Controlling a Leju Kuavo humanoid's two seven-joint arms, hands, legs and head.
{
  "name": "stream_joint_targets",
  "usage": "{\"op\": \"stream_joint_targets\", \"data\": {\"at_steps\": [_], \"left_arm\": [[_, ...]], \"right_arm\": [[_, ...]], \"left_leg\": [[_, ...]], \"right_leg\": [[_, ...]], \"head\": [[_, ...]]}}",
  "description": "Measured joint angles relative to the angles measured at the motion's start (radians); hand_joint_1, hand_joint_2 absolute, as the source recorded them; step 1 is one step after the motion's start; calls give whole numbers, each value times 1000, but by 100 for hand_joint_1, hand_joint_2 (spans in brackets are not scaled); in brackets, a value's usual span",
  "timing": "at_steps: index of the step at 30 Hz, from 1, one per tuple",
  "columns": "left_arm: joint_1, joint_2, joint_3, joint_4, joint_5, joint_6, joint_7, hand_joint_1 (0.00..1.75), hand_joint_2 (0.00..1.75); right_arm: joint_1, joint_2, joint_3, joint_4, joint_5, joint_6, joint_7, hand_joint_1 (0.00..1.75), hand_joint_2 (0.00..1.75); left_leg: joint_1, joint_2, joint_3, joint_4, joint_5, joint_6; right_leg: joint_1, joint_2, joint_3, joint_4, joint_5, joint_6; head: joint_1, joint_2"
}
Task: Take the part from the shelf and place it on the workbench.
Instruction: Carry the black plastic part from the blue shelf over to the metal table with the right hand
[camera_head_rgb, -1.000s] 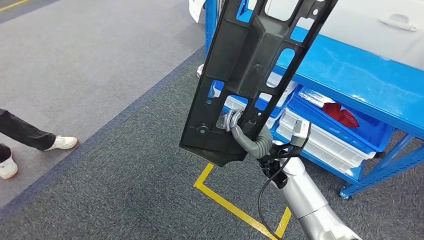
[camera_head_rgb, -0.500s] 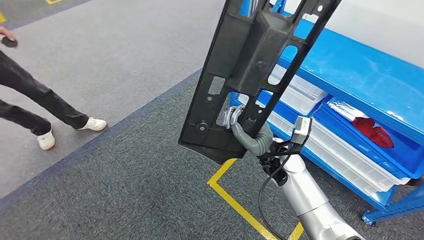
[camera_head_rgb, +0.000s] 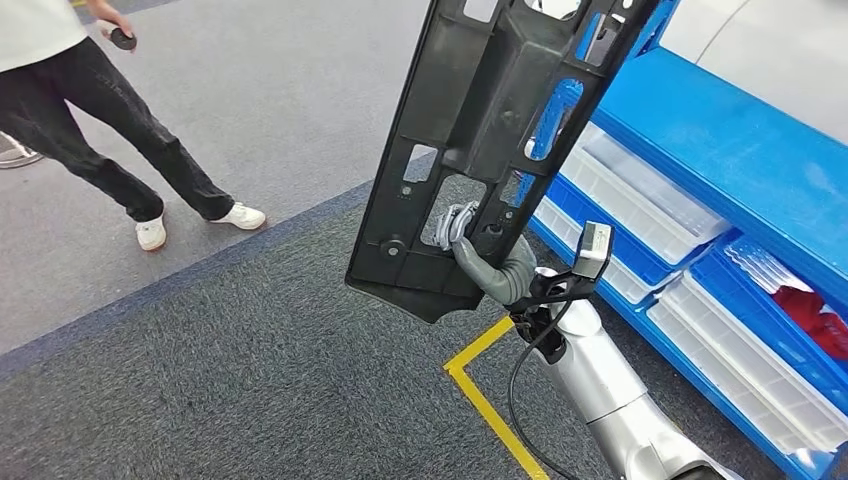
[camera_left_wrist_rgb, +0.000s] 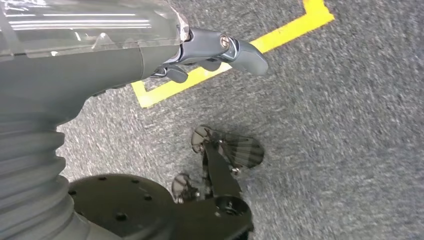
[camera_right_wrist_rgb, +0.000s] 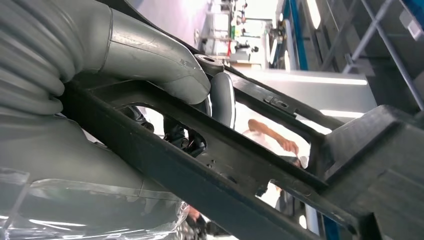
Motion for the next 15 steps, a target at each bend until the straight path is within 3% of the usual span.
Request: {"op": "stream_joint_targets", "data": {"at_steps": [1, 2, 4, 6, 8, 9, 11, 13, 15], "left_arm": [[1, 0, 0, 0, 0, 0, 0, 0, 175], [1, 0, 0, 0, 0, 0, 0, 0, 175], [0, 0, 0, 0, -1, 0, 0, 0, 175], [-2, 0, 0, 0, -1, 0, 0, 0, 175], [-1, 1, 0, 0, -2, 0, -1, 0, 175], [1, 1, 0, 0, -3, 0, -1, 0, 175], [3, 2, 0, 0, -4, 0, -1, 0, 175], [-1, 2, 0, 0, -5, -1, -1, 0, 175], [-2, 2, 0, 0, -6, -1, -1, 0, 175]], "right_arm": [[0, 0, 1, 3, 0, 0, 0, 175, 175], [-1, 0, 1, 5, -1, 0, 0, 175, 175], [-3, -1, 2, 8, -2, 0, 0, 175, 175], [-5, -1, 3, 10, -2, 0, -1, 175, 175], [-5, 0, 6, 10, -3, -2, -3, 175, 175], [-5, 0, 6, 10, -3, -3, -3, 175, 175], [-6, 1, 7, 10, -4, -5, -3, 175, 175], [-4, 2, 7, 11, -4, -5, -5, 175, 175], [0, 1, 7, 12, -4, -6, -5, 175, 175]], "left_leg": [[0, -14, 0, 2, 0, -1], [0, -27, 0, 4, 0, -2], [0, -51, -5, 11, -1, -8], [2, -73, -16, 16, 2, -20], [5, -94, -25, 13, 8, -35], [5, -88, -28, 16, 7, -41], [2, -37, -51, 65, -26, -49], [4, 17, -107, 191, -93, -54], [8, 29, -151, 293, -128, -60]], "right_leg": [[-1, 2, 5, -12, 19, -1], [-3, 7, 28, -63, 54, -3], [-7, 49, 91, -201, 117, -9], [-9, 84, 120, -273, 135, -13], [-8, 72, 121, -281, 134, -20], [-8, 60, 124, -287, 137, -26], [-10, 33, 129, -298, 143, -39], [-7, 5, 130, -300, 143, -46], [-4, -25, 130, -299, 142, -47]], "head": [[0, 0], [0, 0], [0, 0], [0, 0], [0, 0], [0, 0], [-1, 0], [-2, 0], [-2, 0]]}}
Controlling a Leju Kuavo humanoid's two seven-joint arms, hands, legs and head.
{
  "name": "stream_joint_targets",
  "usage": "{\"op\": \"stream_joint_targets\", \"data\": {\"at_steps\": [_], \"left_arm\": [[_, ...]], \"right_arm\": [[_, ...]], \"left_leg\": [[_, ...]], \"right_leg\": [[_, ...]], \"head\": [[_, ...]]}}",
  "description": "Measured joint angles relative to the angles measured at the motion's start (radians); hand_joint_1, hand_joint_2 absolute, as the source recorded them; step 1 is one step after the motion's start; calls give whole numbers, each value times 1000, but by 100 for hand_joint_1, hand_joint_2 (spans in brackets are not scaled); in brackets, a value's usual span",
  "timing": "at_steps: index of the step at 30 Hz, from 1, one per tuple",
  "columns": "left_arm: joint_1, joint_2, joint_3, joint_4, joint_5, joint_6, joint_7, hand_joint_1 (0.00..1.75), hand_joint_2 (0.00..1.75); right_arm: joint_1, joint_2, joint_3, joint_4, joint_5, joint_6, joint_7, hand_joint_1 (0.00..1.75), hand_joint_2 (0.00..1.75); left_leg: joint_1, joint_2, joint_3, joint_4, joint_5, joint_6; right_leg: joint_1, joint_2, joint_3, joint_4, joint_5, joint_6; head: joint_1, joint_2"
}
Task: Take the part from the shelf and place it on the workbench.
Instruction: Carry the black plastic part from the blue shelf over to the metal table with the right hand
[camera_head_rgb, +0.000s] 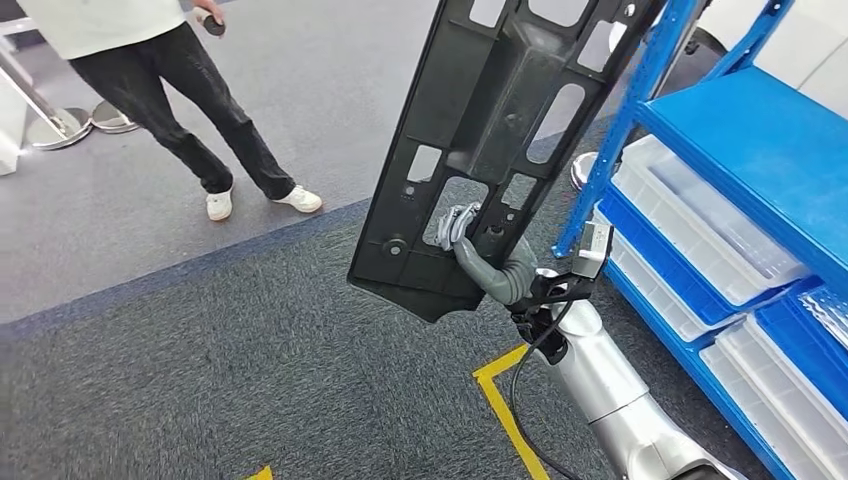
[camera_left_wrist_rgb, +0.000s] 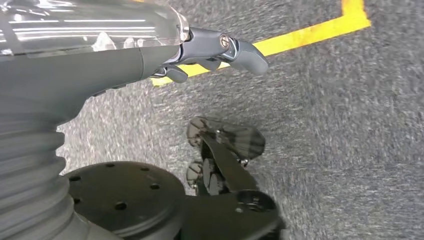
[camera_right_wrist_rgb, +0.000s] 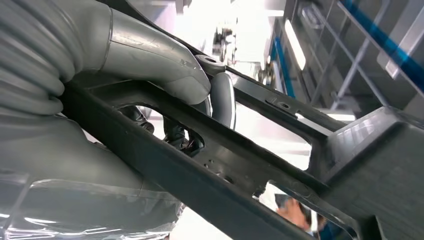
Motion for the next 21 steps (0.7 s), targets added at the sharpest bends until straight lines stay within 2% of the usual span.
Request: {"op": "stream_joint_targets", "data": {"at_steps": [1, 2, 4, 5, 6, 7, 8, 9, 11, 13, 14, 15, 16, 17, 18, 20, 21], "left_arm": [[1, 0, 0, 0, -1, 0, 0, 0, 175], [1, 0, 0, 0, -1, 0, 1, 0, 175], [0, 0, 0, 0, -2, 0, 1, 0, 175], [-2, 1, 0, 0, -3, 0, 1, 0, 175], [-3, 1, 0, 0, -4, 0, 2, 0, 175], [-3, 1, 0, 0, -5, 0, 3, 0, 175], [-2, 1, 0, 0, -5, 0, 4, 0, 175], [-1, 0, 0, 0, -5, 0, 5, 0, 175], [-1, 0, 0, 0, -5, 0, 6, 0, 175], [-4, 0, 0, 0, -5, 0, 6, 0, 175], [-6, 0, 0, 0, -5, 0, 6, 0, 175], [-5, 0, 0, 0, -5, 0, 6, 0, 175], [-4, 0, 0, 0, -6, 0, 6, 0, 175], [-3, 0, 0, 0, -6, 0, 6, 0, 175], [-3, 0, 0, 0, -6, 0, 6, 0, 175], [-4, 0, 0, 0, -5, 0, 6, 0, 175], [-5, -1, 0, 0, -5, 0, 6, 0, 175]], "right_arm": [[2, 0, 0, 1, 0, 0, 0, 175, 175], [3, 0, 1, 2, 0, 0, 0, 175, 175], [3, 0, 1, 2, 0, 0, 0, 175, 175], [2, -1, 1, 2, 0, 0, -1, 175, 175], [2, -1, 1, 2, 0, 0, -1, 175, 175], [2, -1, 1, 2, 0, -1, -2, 175, 175], [2, -2, 1, 2, 1, -1, -2, 175, 175], [2, -2, 1, 2, 1, 0, -3, 175, 175], [1, -3, 1, 2, 1, 0, -4, 175, 175], [4, -6, 1, 4, 1, 0, -5, 175, 175], [7, -8, 1, 4, 1, 0, -5, 175, 175], [10, -10, 1, 5, 2, 0, -5, 175, 175], [12, -11, 1, 5, 2, 0, -5, 175, 175], [14, -12, 1, 5, 2, 0, -5, 175, 175], [14, -13, 1, 5, 2, 0, -5, 175, 175], [12, -15, 1, 5, 2, 0, -6, 175, 175], [12, -16, 1, 5, 2, 1, -7, 175, 175]], "left_leg": [[1, 3, 3, -1, 9, -1], [1, 8, 27, -43, 36, -1], [-5, 47, 107, -187, 93, 6], [-9, 65, 136, -243, 109, 14], [-14, 78, 150, -274, 113, 21], [-18, 78, 151, -281, 110, 28], [-17, 65, 149, -283, 113, 35], [-15, 54, 149, -286, 115, 41], [-10, 33, 151, -294, 122, 53], [-8, 12, 150, -296, 126, 60], [-8, 0, 149, -295, 127, 62], [-8, -13, 148, -294, 128, 62], [-8, -27, 147, -292, 128, 62], [-8, -41, 147, -289, 127, 62], [-7, -55, 147, -286, 126, 60], [-7, -78, 141, -277, 124, 52], [-7, -89, 135, -274, 125, 46]], "right_leg": [[1, -13, 0, 0, -1, 0], [1, -25, 1, 1, -2, 1], [4, -47, 5, 2, -6, 7], [7, -57, 6, 3, -8, 11], [10, -65, 7, 4, -9, 15], [13, -75, 7, 4, -10, 19], [13, -84, 9, 4, -11, 24], [11, -84, 10, 6, -15, 30], [6, -42, -4, 47, -48, 41], [2, 12, -60, 169, -113, 47], [2, 22, -93, 238, -140, 48], [1, 25, -117, 286, -151, 49], [1, 27, -125, 297, -142, 49], [0, 29, -114, 267, -113, 48], [-1, 38, -86, 203, -73, 46], [-7, 86, -31, 75, -20, 41], [-8, 105, -17, 39, -10, 39]], "head": [[0, 0], [0, 0], [0, 0], [0, 0], [0, 0], [0, 0], [0, 0], [0, 0], [0, 0], [0, 0], [0, 0], [0, 0], [0, 0], [0, 0], [1, 0], [0, 0], [0, 0]]}}
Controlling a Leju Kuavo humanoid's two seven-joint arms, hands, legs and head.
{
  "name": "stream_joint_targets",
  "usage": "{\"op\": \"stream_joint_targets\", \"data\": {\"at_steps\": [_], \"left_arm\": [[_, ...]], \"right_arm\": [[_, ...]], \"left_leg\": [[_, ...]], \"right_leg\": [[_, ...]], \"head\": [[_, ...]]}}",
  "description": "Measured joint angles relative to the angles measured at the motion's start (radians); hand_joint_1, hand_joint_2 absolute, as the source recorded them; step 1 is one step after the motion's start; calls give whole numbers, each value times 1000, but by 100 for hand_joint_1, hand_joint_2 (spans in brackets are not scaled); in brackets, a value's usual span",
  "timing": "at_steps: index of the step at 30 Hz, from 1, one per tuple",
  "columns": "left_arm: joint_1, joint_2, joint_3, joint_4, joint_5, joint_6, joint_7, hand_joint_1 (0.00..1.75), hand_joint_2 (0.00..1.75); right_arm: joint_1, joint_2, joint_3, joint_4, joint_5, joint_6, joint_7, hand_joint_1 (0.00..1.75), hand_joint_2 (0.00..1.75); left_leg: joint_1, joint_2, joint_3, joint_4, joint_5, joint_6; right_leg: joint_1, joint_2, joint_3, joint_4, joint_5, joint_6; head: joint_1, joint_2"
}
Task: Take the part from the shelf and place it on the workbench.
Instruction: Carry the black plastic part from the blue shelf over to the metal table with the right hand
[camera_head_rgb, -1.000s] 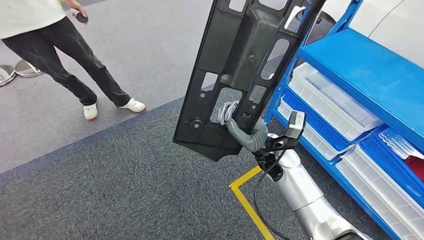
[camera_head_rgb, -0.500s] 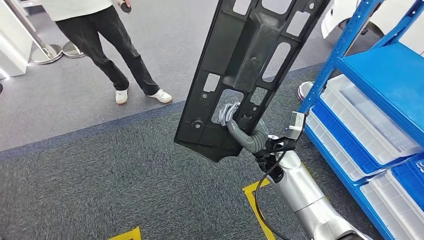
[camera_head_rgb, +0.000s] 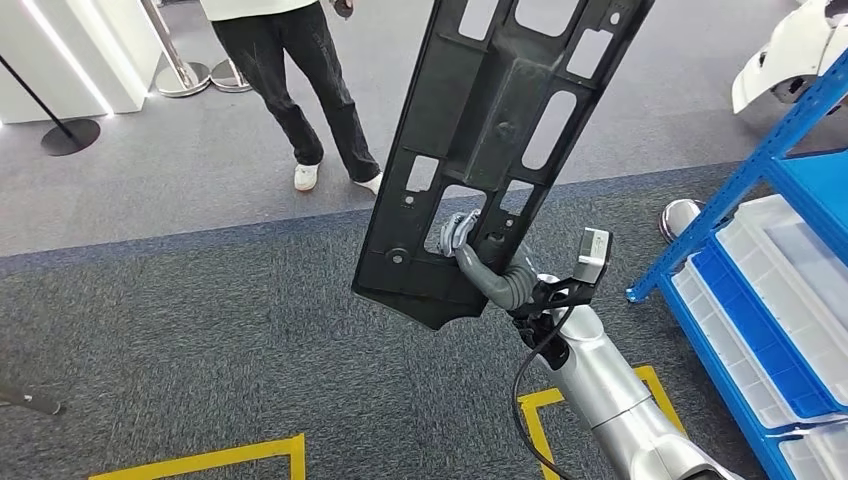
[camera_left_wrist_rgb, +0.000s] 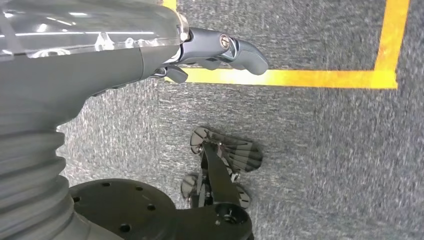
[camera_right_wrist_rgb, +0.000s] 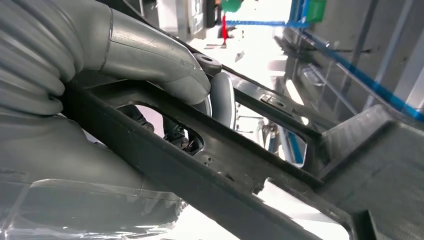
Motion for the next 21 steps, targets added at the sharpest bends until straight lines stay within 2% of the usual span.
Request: {"op": "stream_joint_targets", "data": {"at_steps": [1, 3, 4, 5, 7, 9, 10, 11, 12, 14, 15, 16, 18, 19, 21], "left_arm": [[0, 0, 0, 0, 0, 0, 0, 0, 175], [2, 0, 0, 0, 1, 1, -1, 0, 175], [4, 1, 0, 0, 1, 1, -1, 0, 175], [5, 1, 0, 0, 1, 2, -2, 0, 175], [2, 1, 0, 0, -1, 2, -2, 0, 175], [-2, 0, -1, 0, -6, 2, -1, 0, 175], [-2, 0, -2, 0, -9, 2, 0, 0, 175], [-2, -1, -2, 0, -11, 2, 1, 0, 175], [-2, -1, -3, 0, -14, 2, 1, 0, 175], [-8, -1, -7, 0, -22, 2, 3, 0, 175], [-12, -2, -10, 0, -28, 2, 5, 0, 175], [-15, -2, -13, 0, -33, 4, 9, 0, 175], [-17, -3, -20, 0, -40, 8, 18, 0, 175], [-17, -4, -22, 0, -41, 9, 22, 0, 175], [-18, -5, -25, 0, -41, 11, 30, 0, 175]], "right_arm": [[0, 0, 0, 0, 0, 1, -2, 175, 175], [0, -1, 0, 0, 0, 1, -5, 175, 175], [0, -1, 0, 0, 0, 1, -7, 175, 175], [-1, -1, 0, 0, 0, 1, -9, 175, 175], [0, -2, 0, 0, 0, 0, -13, 175, 175], [6, -6, -2, 0, 0, -2, -18, 175, 175], [9, -8, -2, 0, 0, -2, -20, 175, 175], [14, -10, -4, -1, 0, -2, -22, 175, 175], [20, -13, -7, -5, 0, -5, -25, 175, 175], [40, -25, -20, -21, 1, -13, -31, 175, 175], [54, -34, -30, -34, 2, -17, -36, 175, 175], [69, -42, -40, -46, 3, -19, -39, 175, 175], [97, -54, -60, -71, 5, -20, -42, 175, 175], [108, -59, -67, -81, 7, -20, -41, 175, 175], [121, -68, -79, -97, 10, -17, -40, 175, 175]], "left_leg": [[1, -10, -6, 1, 2, -6], [3, -25, -14, 0, 7, -20], [3, -11, -19, 7, 1, -25], [2, 14, -30, 32, -15, -30], [2, 71, -80, 143, -75, -37], [6, 88, -137, 270, -125, -44], [8, 90, -147, 292, -126, -46], [10, 94, -135, 274, -108, -47], [11, 100, -104, 218, -78, -47], [5, 142, -27, 72, -27, -38], [1, 159, -3, 24, -16, -31], [-3, 169, 7, 2, -16, -24], [-4, 151, 6, -2, -15, -11], [-3, 141, 7, -6, -13, -5], [2, 122, 9, -14, -6, 6]], "right_leg": [[0, 10, 3, -12, -2, -2], [1, -11, 2, -18, 3, -11], [0, -23, 5, -23, 5, -17], [-1, -36, 8, -27, 7, -25], [1, -64, 12, -32, 8, -34], [3, -93, 13, -32, 6, -37], [4, -107, 14, -32, 4, -36], [4, -118, 15, -31, 3, -35], [4, -130, 17, -31, 1, -33], [7, -152, 23, -29, -5, -25], [11, -163, 25, -29, -8, -20], [15, -173, 27, -29, -10, -15], [18, -193, 32, -32, -12, -5], [16, -187, 33, -28, -17, 1], [10, -140, 8, 30, -59, 10]], "head": [[0, 0], [0, 0], [0, 0], [0, 0], [0, 0], [0, 0], [0, 0], [0, 0], [0, 0], [0, 0], [0, 0], [0, 0], [0, 0], [0, 0], [0, 0]]}}
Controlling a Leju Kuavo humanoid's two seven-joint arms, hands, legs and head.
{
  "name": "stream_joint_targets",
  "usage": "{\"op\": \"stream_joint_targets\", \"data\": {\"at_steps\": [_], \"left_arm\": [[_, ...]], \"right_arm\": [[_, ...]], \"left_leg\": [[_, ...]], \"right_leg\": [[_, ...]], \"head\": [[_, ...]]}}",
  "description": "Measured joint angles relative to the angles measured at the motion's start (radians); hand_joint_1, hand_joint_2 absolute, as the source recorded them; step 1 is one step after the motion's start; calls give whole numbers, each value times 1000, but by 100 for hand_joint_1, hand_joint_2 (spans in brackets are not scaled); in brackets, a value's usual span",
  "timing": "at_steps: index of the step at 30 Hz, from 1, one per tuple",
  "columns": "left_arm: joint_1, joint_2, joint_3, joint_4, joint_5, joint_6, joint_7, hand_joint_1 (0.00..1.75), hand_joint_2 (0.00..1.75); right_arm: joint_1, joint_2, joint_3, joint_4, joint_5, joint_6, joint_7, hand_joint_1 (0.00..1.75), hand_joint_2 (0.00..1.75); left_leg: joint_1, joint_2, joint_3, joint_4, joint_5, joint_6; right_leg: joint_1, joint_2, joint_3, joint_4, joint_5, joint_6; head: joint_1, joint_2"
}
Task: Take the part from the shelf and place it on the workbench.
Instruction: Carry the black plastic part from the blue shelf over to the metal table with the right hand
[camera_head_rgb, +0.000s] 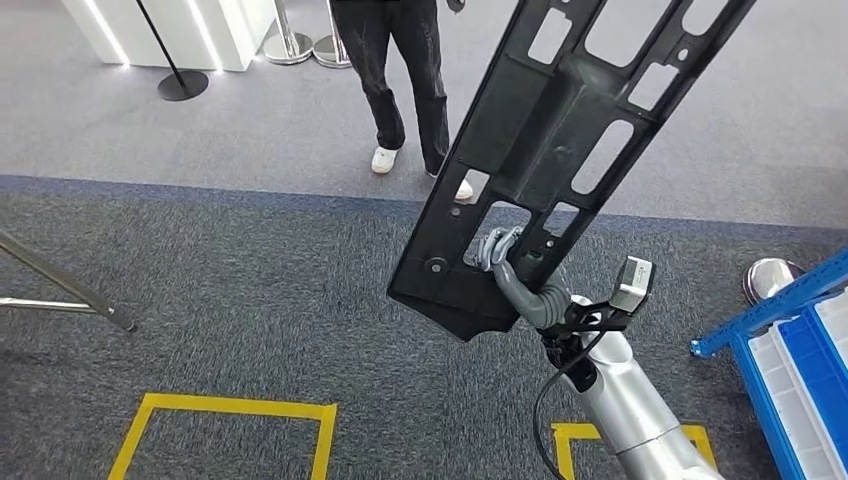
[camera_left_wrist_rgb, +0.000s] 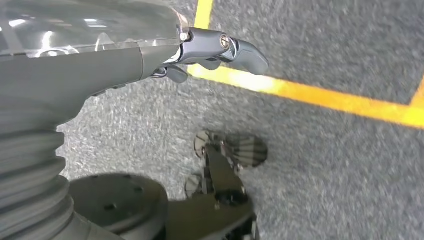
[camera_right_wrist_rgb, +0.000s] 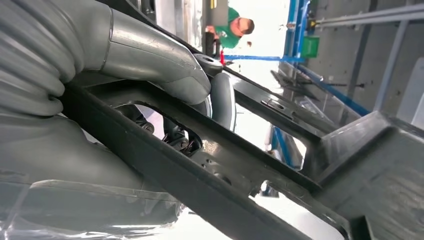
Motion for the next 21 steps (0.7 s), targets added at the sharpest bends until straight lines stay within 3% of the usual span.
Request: {"op": "stream_joint_targets", "data": {"at_steps": [1, 3, 4, 5, 6, 8, 10, 11, 13, 15, 17, 19, 20, 21], "left_arm": [[-1, -1, -1, 0, 1, 1, 2, 0, 175], [-2, -2, -1, 0, 6, 2, 5, 0, 175], [-1, -2, -1, 0, 9, 2, 4, 0, 175], [0, -3, -1, 0, 11, 2, 3, 0, 175], [1, -3, -1, 0, 12, 2, 2, 0, 175], [1, -4, -1, 0, 15, 2, -2, 0, 175], [-1, -4, -1, 0, 18, 2, -5, 0, 175], [-1, -4, -1, 0, 19, 3, -6, 0, 175], [3, -4, 0, 0, 19, 3, -7, 0, 175], [7, -3, 0, 0, 21, 4, -9, 0, 175], [6, -2, 0, 0, 21, 4, -10, 0, 175], [6, -2, 0, 0, 22, 4, -11, 0, 175], [7, -2, 1, 0, 22, 4, -11, 0, 175], [9, -2, 1, 0, 23, 4, -11, 0, 175]], "right_arm": [[3, -5, -4, -4, 2, 2, 2, 175, 175], [6, -10, -9, -5, 4, 6, 7, 175, 175], [7, -12, -9, -4, 4, 7, 11, 175, 175], [6, -12, -9, -3, 4, 7, 14, 175, 175], [5, -12, -9, -2, 4, 7, 16, 175, 175], [-1, -12, -9, 0, 4, 7, 18, 175, 175], [-8, -11, -9, 3, 5, 6, 19, 175, 175], [-9, -10, -8, 5, 6, 6, 19, 175, 175], [-13, -5, -6, 5, 7, 6, 20, 175, 175], [-20, 4, -5, 5, 7, 5, 21, 175, 175], [-26, 9, -4, 6, 7, 5, 21, 175, 175], [-27, 11, -4, 8, 6, 5, 22, 175, 175], [-28, 12, -4, 10, 6, 5, 22, 175, 175], [-29, 13, -3, 12, 5, 5, 22, 175, 175]], "left_leg": [[1, -10, 0, -1, 2, 4], [1, -32, -2, 0, 3, 7], [1, -45, -2, 1, 4, 8], [1, -58, -2, 2, 4, 7], [2, -71, -2, 5, 3, 6], [1, -98, -7, 14, 1, 0], [0, -123, -18, 23, 1, -12], [1, -134, -24, 24, 2, -19], [5, -147, -31, 24, 5, -32], [3, -109, -53, 69, -24, -42], [3, -54, -106, 187, -85, -49], [6, -34, -154, 290, -120, -52], [6, -30, -155, 295, -114, -52], [5, -26, -134, 258, -89, -49]], "right_leg": [[-2, 31, -28, 62, -34, 2], [-2, 59, -95, 198, -88, 5], [-3, 62, -116, 235, -92, 6], [-4, 63, -118, 233, -75, 6], [-6, 66, -103, 194, -43, 6], [-14, 105, -44, 58, 29, 5], [-19, 142, -10, -26, 53, 1], [-17, 144, -8, -35, 49, -3], [-16, 120, -7, -40, 51, -16], [-18, 95, -1, -49, 55, -30], [-14, 69, 2, -52, 55, -38], [-9, 41, 4, -51, 52, -41], [-7, 28, 6, -51, 50, -42], [-6, 15, 8, -50, 48, -41]], "head": [[0, 0], [0, 0], [0, 0], [0, 0], [0, 0], [0, 0], [0, 0], [0, 0], [0, 0], [0, 0], [0, 0], [0, 0], [0, 0], [0, 0]]}}
